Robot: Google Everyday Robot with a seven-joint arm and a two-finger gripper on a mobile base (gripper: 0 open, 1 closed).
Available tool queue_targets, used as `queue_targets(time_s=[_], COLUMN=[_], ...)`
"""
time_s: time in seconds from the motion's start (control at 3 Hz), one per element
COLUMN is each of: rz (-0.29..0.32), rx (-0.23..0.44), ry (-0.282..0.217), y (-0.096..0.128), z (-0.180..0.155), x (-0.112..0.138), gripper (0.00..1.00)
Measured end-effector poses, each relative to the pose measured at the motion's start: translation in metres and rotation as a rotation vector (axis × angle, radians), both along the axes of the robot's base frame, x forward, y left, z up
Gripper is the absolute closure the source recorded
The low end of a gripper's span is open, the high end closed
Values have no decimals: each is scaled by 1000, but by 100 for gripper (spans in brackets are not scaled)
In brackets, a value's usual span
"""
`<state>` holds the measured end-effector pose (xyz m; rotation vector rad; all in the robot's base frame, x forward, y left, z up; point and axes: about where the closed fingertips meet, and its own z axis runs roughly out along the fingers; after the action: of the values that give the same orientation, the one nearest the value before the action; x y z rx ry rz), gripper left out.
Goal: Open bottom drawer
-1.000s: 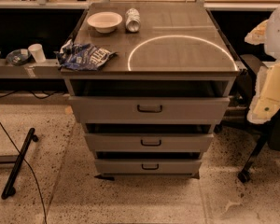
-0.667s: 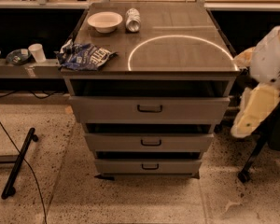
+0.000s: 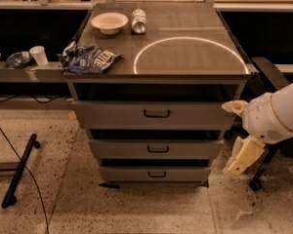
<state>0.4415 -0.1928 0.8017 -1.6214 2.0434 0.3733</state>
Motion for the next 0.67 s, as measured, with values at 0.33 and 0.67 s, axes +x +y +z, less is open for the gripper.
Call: queue_targets(time_s=[0.33, 0.67], rz=[21, 5], rx=[3, -14], ry=[-12, -13], y=[0, 3], z=[-4, -9], x=[0, 2], gripper=[0, 0])
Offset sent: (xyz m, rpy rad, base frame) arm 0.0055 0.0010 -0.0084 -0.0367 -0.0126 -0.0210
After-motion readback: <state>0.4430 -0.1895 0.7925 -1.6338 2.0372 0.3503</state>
